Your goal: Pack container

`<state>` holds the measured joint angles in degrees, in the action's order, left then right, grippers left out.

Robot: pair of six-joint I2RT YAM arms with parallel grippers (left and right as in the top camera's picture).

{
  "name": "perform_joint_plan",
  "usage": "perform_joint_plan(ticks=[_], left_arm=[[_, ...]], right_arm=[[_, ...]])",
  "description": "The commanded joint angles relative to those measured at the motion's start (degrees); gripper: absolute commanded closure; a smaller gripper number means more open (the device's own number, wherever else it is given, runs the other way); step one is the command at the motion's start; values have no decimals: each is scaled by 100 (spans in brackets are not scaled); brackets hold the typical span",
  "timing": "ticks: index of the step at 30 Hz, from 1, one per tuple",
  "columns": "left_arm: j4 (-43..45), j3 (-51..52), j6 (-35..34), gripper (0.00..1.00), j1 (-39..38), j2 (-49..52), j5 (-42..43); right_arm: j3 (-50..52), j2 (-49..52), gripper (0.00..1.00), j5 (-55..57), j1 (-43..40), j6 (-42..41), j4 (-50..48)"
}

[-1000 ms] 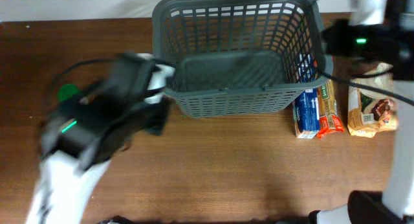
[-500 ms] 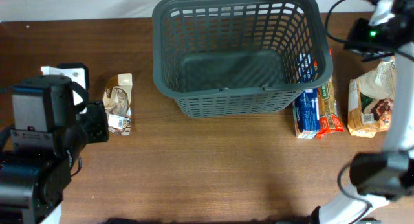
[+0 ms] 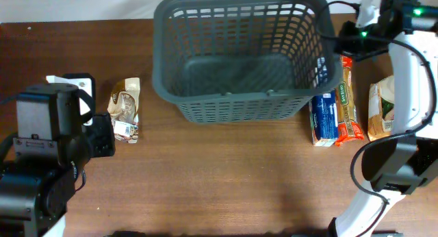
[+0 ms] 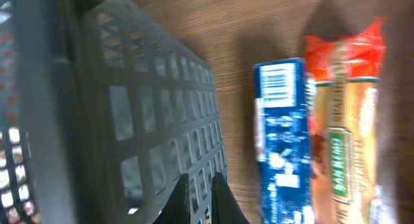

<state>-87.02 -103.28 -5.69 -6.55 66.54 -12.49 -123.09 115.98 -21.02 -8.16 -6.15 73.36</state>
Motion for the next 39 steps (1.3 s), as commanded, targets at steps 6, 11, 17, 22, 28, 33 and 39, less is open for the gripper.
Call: perform_joint_plan(ticks=[6,11,17,22,28,33,39], left_arm=[[-92,17,-79,98,37,37,-59],[-142,17,-76,98,37,46,-42],[-107,17,-76,83,39,63,-203],[-35,17,-74,38,39,94,-393],[-4,17,-72,1,39,254,-682],[-4,17,-72,1,37,361,-680],[-2,17,-72,1,37,391,-680]], right_arm=[[-13,-52,96,-212,516,142,-72],[-13,-55,96,-210,553,140,26],[-26,-162,96,616,197,120,527],[-26,-219,96,863,-457,120,870],[-50,-219,96,765,-1333,122,870],[-157,-227,66,846,-1725,348,680],[-273,-240,39,1397,-2020,516,686]])
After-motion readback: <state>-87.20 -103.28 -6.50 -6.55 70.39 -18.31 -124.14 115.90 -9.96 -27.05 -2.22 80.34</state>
